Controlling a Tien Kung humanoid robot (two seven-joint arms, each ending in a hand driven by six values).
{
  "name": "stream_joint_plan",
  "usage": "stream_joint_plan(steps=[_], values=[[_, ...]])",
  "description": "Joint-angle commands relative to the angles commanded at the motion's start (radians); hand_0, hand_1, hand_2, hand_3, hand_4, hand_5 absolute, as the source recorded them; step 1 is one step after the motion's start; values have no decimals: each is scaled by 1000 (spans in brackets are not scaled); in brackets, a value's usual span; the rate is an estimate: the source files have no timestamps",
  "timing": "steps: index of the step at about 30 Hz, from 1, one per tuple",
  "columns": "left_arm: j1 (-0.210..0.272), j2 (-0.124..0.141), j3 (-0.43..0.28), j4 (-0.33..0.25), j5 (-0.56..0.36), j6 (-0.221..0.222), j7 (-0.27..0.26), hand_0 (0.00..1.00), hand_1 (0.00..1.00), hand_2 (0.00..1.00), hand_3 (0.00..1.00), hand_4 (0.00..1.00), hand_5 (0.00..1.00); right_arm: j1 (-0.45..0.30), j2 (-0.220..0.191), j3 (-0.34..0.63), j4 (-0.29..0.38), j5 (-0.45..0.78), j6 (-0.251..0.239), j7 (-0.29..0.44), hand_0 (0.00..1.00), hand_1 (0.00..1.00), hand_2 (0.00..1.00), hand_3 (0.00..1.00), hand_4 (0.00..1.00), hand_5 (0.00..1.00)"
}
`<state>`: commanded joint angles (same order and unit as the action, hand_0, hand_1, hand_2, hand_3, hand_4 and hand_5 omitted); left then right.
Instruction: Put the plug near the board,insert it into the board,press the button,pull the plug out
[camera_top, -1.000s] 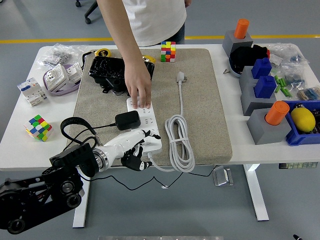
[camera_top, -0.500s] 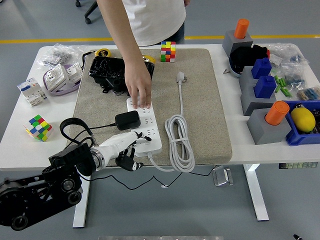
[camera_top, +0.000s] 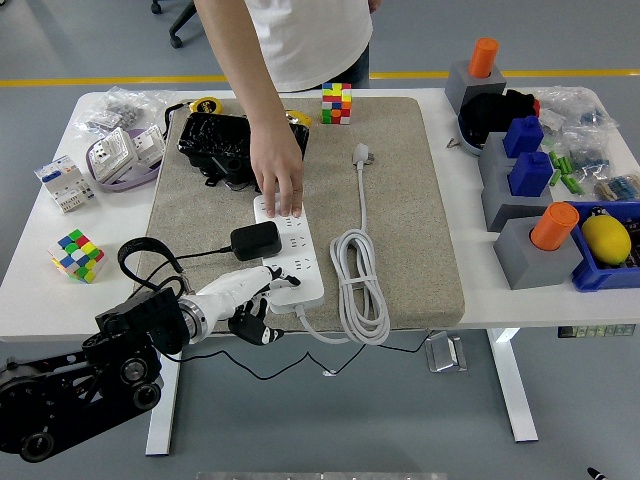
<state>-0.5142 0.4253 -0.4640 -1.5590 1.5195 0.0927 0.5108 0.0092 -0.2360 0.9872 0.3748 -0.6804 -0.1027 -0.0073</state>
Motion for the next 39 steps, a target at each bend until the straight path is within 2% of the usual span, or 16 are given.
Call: stream_joint_plan(steps=[18,21,28,29,34,35,39], values=[[3,-1,2,15,-17,-21,28,67,83,174,815,793,2,-2,2,-1,0,0,0,1,601,647,671,560,952,506],[4,1,-3,11,-19,-19,17,67,83,174,815,793,2,-3,3,1,0,0,0,0,601,647,671,560,952,506],[18,0,-60,-31,-43,24,-74,68,84,178,804,794,2,-6,3,2,-1,-1,0,0,601,647,672,561,952,506],[21,0,-68,-34,-58,32,-93,72,86,191,796,694,2,-6,3,2,-1,-1,0,0,601,645,671,560,952,506],[35,0,-84,-33,-123,52,-154,72,86,191,796,694,2,-7,5,2,-1,-1,1,1,601,645,671,560,952,506],[38,-1,-86,-31,-134,64,-174,129,92,247,667,744,206,-7,5,2,-1,-2,1,1,601,645,672,560,951,505],[53,-7,-100,-14,-208,140,-283,129,92,247,667,744,206,-7,5,-1,-2,-2,1,0,601,645,672,560,951,505]])
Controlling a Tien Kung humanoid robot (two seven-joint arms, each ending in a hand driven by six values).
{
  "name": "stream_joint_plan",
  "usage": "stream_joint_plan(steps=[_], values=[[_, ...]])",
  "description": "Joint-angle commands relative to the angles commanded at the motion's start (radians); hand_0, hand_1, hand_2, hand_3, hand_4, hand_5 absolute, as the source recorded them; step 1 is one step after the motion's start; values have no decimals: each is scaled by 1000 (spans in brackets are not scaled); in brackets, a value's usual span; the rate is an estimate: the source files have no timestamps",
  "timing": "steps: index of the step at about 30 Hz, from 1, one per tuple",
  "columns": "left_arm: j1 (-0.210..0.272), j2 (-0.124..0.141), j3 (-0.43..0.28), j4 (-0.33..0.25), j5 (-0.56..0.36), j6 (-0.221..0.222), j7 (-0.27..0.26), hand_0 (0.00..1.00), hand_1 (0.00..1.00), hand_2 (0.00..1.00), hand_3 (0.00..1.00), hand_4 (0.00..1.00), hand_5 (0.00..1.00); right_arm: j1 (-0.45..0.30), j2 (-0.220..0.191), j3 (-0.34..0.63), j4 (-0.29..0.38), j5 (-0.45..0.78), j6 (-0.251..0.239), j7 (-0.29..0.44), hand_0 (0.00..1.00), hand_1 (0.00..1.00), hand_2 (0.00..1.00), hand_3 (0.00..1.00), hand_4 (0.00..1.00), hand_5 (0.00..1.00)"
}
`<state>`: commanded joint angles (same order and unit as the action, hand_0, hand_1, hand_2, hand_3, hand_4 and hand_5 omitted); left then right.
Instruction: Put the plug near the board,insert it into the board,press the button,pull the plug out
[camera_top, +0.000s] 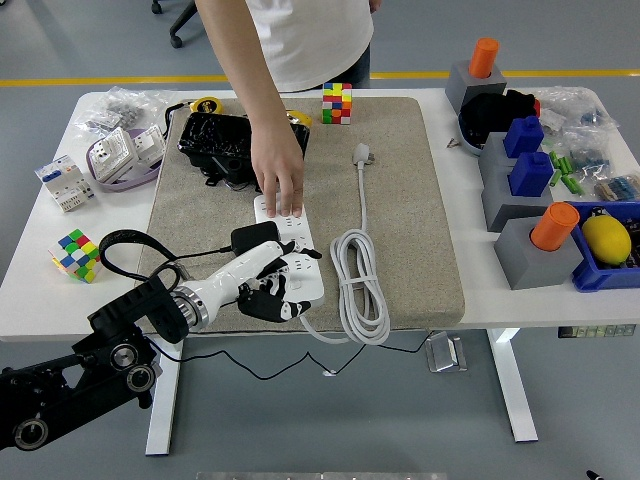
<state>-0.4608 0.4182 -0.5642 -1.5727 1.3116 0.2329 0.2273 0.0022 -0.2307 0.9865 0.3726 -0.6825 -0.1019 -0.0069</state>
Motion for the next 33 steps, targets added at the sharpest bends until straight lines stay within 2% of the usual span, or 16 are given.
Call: stream_joint_plan(steps=[1,2,5,7,8,13,14,33], values=[[6,-3,-5,4,-25,23,-29,129,92,247,667,744,206,0,0,0,0,0,0,0,601,645,672,560,951,505],[12,-6,-9,6,-55,47,-60,306,449,505,589,803,405,0,0,1,-1,0,0,0,600,645,671,560,952,505],[27,-15,-14,14,-134,115,-145,306,449,505,589,803,405,1,1,1,-1,0,0,0,600,645,671,560,952,505],[33,-20,-15,18,-153,137,-174,306,449,505,589,803,405,1,1,2,0,0,-1,0,600,645,671,560,952,505],[34,-22,-16,20,-160,142,-183,555,631,589,582,810,406,1,1,2,0,0,-1,0,601,645,672,561,952,505],[33,-30,-14,36,-188,159,-210,555,631,589,582,810,406,3,1,-1,-1,1,0,0,601,645,672,561,952,505],[34,-31,-14,39,-189,159,-211,634,658,616,590,808,443,3,1,-2,-2,1,0,0,601,645,672,560,952,505],[41,-32,-28,44,-174,149,-195,616,652,621,589,805,450,6,1,-2,-3,2,0,1,600,645,672,560,952,505]])
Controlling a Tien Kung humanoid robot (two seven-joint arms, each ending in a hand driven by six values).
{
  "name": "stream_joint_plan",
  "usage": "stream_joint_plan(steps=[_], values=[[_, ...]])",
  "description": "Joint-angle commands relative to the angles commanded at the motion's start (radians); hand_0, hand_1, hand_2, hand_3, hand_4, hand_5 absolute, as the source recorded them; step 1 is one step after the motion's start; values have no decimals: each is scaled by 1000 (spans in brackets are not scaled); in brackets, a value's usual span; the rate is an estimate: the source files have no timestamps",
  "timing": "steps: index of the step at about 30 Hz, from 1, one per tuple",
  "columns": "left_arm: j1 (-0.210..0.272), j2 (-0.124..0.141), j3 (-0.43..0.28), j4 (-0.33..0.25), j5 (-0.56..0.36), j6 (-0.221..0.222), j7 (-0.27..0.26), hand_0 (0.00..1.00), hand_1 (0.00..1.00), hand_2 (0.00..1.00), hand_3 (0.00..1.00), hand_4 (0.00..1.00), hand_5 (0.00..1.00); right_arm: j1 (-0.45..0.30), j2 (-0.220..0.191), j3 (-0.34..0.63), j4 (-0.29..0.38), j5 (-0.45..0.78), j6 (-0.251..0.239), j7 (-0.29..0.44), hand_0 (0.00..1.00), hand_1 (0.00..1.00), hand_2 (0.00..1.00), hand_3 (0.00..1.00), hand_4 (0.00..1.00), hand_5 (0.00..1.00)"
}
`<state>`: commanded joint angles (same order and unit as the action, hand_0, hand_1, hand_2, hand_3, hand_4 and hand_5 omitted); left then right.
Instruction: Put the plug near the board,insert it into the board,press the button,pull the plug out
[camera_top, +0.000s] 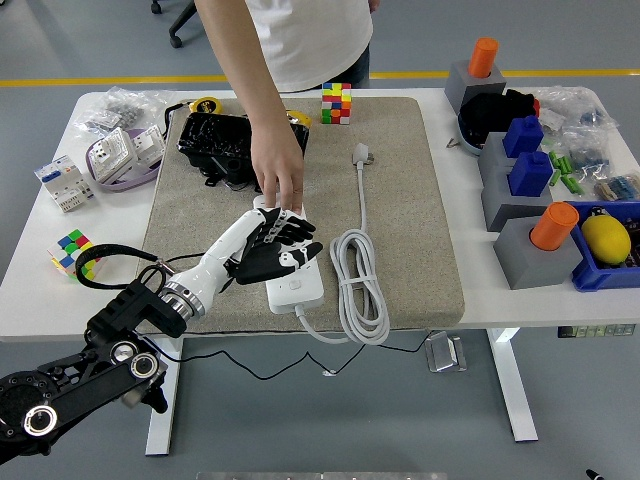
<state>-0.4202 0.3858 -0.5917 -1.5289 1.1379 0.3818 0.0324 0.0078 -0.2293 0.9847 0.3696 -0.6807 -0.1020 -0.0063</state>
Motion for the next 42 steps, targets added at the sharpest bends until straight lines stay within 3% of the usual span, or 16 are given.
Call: stream_joint_plan(steps=[4,5,10,11,16,17,22,23,27,34,42], values=[[-1,3,1,-2,10,-11,12,616,652,621,589,805,450,0,0,-2,0,0,0,0,600,645,672,560,952,505],[-1,4,-1,-3,20,-18,21,445,562,550,593,807,454,0,0,-3,0,1,0,0,601,645,671,560,952,505],[-2,19,-20,-23,105,-81,95,445,562,550,593,807,454,0,-4,-7,0,1,1,0,601,645,671,560,952,505],[-3,23,-22,-30,131,-94,113,222,169,329,705,810,293,1,-5,-8,0,1,1,0,600,645,671,561,952,506],[-12,40,-28,-72,264,-185,238,222,169,329,705,810,293,5,-6,-11,0,2,1,-1,600,645,671,561,952,506],[-13,41,-27,-77,277,-196,256,92,82,215,827,629,2,6,-6,-11,0,2,1,-1,600,647,671,561,952,507],[-26,45,2,-89,365,-259,368,92,82,215,827,629,2,6,-9,-14,-1,2,1,-1,600,647,671,561,952,507],[-27,43,7,-87,379,-268,382,73,80,183,840,701,2,6,-9,-16,-1,2,1,-1,601,645,670,561,953,507],[-27,43,23,-86,393,-291,426,73,80,183,840,701,2,6,-8,-15,1,2,1,0,601,645,670,561,953,507],[-31,44,38,-74,387,-310,445,69,80,176,833,730,2,3,-8,-13,0,1,1,-1,601,645,668,560,953,507],[-38,37,51,-40,373,-308,437,69,82,173,824,690,2,2,-6,-7,1,-1,1,0,601,645,669,560,953,508]])
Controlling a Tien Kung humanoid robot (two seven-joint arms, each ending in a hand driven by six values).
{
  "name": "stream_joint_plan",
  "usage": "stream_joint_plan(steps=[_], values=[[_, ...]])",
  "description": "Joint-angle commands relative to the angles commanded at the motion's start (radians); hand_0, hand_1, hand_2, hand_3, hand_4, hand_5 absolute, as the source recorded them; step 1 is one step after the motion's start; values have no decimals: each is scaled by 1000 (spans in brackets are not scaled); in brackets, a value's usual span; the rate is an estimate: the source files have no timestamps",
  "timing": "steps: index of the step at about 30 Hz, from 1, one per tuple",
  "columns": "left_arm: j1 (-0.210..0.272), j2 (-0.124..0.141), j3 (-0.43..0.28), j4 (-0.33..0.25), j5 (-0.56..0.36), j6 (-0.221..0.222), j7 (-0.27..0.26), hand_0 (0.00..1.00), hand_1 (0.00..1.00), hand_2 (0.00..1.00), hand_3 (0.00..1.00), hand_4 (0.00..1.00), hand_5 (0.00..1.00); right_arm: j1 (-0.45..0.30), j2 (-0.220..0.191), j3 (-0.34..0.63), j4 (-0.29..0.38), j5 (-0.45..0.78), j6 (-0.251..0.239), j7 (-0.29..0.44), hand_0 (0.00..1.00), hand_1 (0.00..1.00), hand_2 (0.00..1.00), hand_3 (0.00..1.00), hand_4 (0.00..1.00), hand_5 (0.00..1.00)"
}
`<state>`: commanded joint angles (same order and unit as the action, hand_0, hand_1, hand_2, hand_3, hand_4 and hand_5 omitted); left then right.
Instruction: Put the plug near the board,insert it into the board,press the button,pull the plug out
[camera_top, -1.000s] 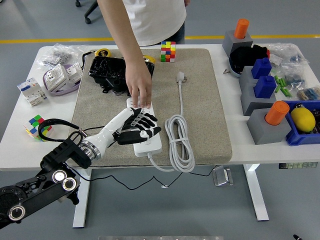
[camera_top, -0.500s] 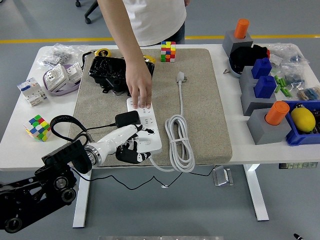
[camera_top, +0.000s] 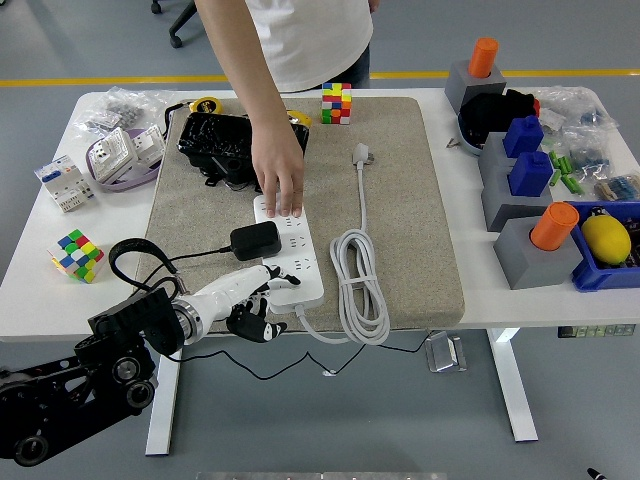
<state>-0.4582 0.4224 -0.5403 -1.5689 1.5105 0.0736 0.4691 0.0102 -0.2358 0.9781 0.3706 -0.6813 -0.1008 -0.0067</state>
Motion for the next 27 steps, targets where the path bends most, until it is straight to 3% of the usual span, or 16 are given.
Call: stream_joint_plan(steps=[19,22,23,27], values=[[-5,-3,23,32,-5,-11,16,69,81,172,809,668,2,-1,2,4,0,-1,0,0,601,648,668,560,953,507],[0,0,3,12,-21,7,-23,69,81,172,809,668,2,-2,2,5,1,-1,0,1,601,648,668,560,953,507],[1,0,-1,7,-25,13,-36,72,83,195,787,588,2,-2,2,5,1,-1,0,1,601,647,668,560,952,506],[12,5,-39,-13,-65,106,-176,72,83,195,787,588,2,-4,2,5,1,-1,-1,1,601,647,668,560,952,506]])
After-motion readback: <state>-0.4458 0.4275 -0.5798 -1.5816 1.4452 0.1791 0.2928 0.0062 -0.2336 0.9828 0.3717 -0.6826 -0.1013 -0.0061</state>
